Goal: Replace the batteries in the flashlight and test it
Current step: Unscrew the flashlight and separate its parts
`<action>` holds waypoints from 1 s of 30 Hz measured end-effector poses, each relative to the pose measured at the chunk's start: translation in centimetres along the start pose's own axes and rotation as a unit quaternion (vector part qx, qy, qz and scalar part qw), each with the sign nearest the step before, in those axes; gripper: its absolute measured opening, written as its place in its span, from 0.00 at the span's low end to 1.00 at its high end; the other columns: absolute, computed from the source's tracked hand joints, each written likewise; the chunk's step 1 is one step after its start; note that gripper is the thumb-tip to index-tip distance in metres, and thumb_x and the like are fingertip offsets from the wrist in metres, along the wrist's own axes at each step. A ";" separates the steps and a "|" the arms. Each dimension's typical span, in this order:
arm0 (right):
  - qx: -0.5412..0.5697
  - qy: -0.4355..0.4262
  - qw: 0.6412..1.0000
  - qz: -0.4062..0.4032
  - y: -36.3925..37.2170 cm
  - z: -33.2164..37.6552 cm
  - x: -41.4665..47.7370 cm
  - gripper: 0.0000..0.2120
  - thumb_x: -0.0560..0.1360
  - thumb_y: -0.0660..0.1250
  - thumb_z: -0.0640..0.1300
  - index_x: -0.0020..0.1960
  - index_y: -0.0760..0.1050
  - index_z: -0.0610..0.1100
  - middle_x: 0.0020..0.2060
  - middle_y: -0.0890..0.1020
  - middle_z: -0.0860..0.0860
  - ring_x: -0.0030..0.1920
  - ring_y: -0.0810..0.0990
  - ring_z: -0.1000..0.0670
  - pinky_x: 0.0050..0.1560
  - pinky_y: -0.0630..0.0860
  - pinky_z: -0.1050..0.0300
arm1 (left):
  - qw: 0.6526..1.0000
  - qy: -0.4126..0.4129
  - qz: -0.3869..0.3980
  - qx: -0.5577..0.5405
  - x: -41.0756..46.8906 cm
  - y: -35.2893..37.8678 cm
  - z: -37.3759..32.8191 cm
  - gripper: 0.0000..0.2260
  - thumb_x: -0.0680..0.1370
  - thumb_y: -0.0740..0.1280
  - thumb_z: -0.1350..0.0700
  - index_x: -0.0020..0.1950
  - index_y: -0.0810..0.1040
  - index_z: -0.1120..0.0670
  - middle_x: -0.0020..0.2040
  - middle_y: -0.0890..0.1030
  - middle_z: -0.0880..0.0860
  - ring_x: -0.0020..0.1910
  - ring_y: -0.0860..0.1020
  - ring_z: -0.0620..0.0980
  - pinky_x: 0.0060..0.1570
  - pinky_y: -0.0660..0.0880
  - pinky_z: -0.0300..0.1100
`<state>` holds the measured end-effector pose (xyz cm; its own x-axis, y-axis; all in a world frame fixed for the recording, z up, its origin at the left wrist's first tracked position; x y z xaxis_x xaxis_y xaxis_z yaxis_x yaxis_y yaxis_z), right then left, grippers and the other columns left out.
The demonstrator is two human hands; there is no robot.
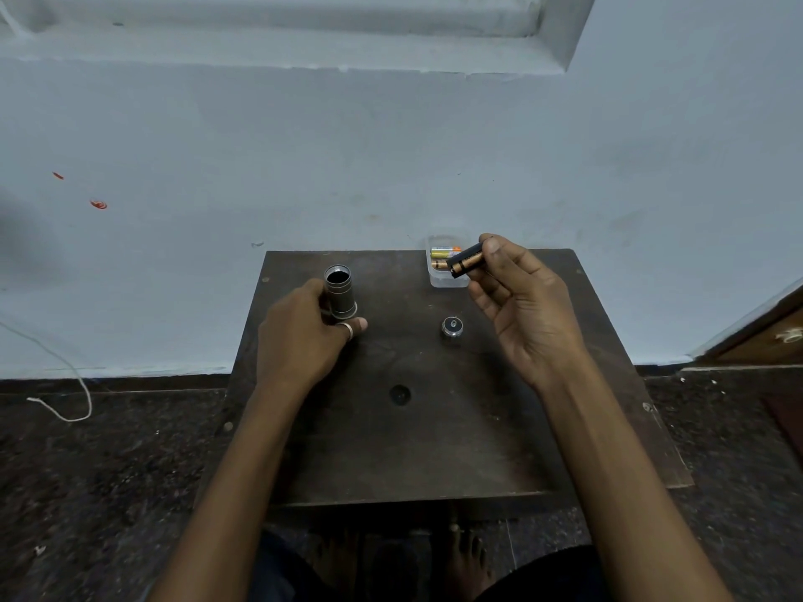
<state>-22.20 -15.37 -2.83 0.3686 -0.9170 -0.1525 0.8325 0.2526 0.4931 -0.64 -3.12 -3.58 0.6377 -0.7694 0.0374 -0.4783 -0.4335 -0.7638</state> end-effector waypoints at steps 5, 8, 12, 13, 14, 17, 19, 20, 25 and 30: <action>-0.007 0.004 1.000 0.007 0.1 -0.1 0.0 0.08 0.75 0.74 0.45 0.53 0.84 0.46 0.49 0.87 0.47 0.46 0.85 0.54 0.48 0.81 0.61 | 0.996 -0.069 0.034 0.044 -0.3 0.8 0.9 0.23 0.67 0.77 0.42 0.54 0.77 0.52 0.55 0.81 0.51 0.55 0.79 0.54 0.52 0.73 0.47; -0.014 0.004 1.000 0.013 0.2 -0.2 0.0 0.08 0.75 0.73 0.45 0.53 0.83 0.45 0.46 0.88 0.49 0.45 0.85 0.55 0.46 0.81 0.62 | 0.986 -0.124 0.069 0.091 -1.0 1.5 1.5 0.29 0.65 0.75 0.34 0.54 0.78 0.55 0.54 0.81 0.55 0.54 0.80 0.58 0.51 0.76 0.49; -0.036 0.008 0.999 0.011 0.1 -0.3 0.0 0.07 0.75 0.73 0.44 0.53 0.83 0.45 0.45 0.88 0.49 0.43 0.85 0.55 0.44 0.81 0.62 | 0.982 -0.100 0.091 0.130 -2.4 2.7 -0.2 0.23 0.68 0.69 0.30 0.45 0.81 0.49 0.48 0.82 0.51 0.52 0.80 0.57 0.47 0.75 0.46; -0.043 0.010 0.999 0.008 0.0 -0.4 0.0 0.07 0.75 0.73 0.44 0.53 0.83 0.44 0.45 0.87 0.49 0.43 0.85 0.55 0.44 0.81 0.62 | 0.982 -0.087 0.102 0.131 -2.6 3.1 -0.8 0.22 0.70 0.67 0.30 0.41 0.82 0.48 0.45 0.82 0.51 0.50 0.80 0.56 0.46 0.75 0.46; -0.051 0.012 0.999 0.006 -0.1 -0.4 0.0 0.08 0.76 0.73 0.44 0.53 0.83 0.44 0.45 0.87 0.49 0.42 0.85 0.55 0.43 0.81 0.63 | 0.982 -0.078 0.112 0.130 -2.8 3.5 -1.4 0.22 0.71 0.65 0.30 0.38 0.82 0.48 0.43 0.82 0.51 0.47 0.80 0.55 0.45 0.75 0.46; -0.068 0.015 0.998 0.008 -0.2 -0.6 0.1 0.11 0.76 0.72 0.43 0.57 0.83 0.41 0.46 0.87 0.48 0.42 0.84 0.55 0.43 0.80 0.63 | 0.980 -0.067 0.133 0.131 -3.0 4.1 -2.2 0.25 0.72 0.64 0.30 0.34 0.79 0.51 0.41 0.81 0.53 0.44 0.80 0.56 0.46 0.78 0.48; -0.070 0.016 0.997 0.010 -0.2 -0.6 0.1 0.12 0.77 0.72 0.43 0.58 0.82 0.40 0.46 0.87 0.48 0.43 0.84 0.55 0.43 0.80 0.63 | 0.982 -0.051 0.148 0.111 -3.0 4.4 -2.6 0.25 0.73 0.64 0.31 0.33 0.79 0.52 0.39 0.82 0.53 0.42 0.80 0.55 0.46 0.78 0.47; -0.071 0.017 0.997 0.009 -0.2 -0.6 0.2 0.12 0.77 0.72 0.43 0.58 0.82 0.40 0.47 0.87 0.48 0.43 0.84 0.55 0.43 0.80 0.64 | 0.983 -0.030 0.160 0.087 -3.0 4.7 -3.0 0.24 0.75 0.64 0.32 0.33 0.80 0.51 0.37 0.82 0.52 0.41 0.80 0.53 0.44 0.78 0.46; -0.093 0.019 0.996 0.007 -0.2 -0.9 0.2 0.14 0.76 0.73 0.44 0.59 0.81 0.37 0.45 0.86 0.47 0.42 0.83 0.53 0.42 0.79 0.63 | 0.955 -0.036 0.216 -0.201 -3.1 6.3 -5.1 0.14 0.82 0.61 0.47 0.45 0.81 0.53 0.38 0.84 0.49 0.33 0.80 0.43 0.35 0.79 0.38; -0.145 0.002 0.989 0.004 0.1 -1.1 0.0 0.16 0.75 0.74 0.44 0.59 0.79 0.36 0.44 0.86 0.43 0.43 0.82 0.48 0.42 0.78 0.56 | 0.840 -0.147 0.248 -0.459 -2.9 6.8 -6.3 0.15 0.85 0.57 0.50 0.54 0.80 0.57 0.41 0.86 0.52 0.37 0.84 0.43 0.33 0.79 0.35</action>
<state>-21.67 -14.99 -3.70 0.3768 -0.9136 -0.1526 0.9130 0.3386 0.2274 -9.55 -6.81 -4.87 0.2791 -0.8719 -0.4023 -0.9079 -0.3761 0.1853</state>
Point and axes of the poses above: each hand's wrist, its own x-axis towards the middle knuckle, its own y-axis out of the palm, z = x × y, the point moved 6 cm from there along x, towards the middle knuckle
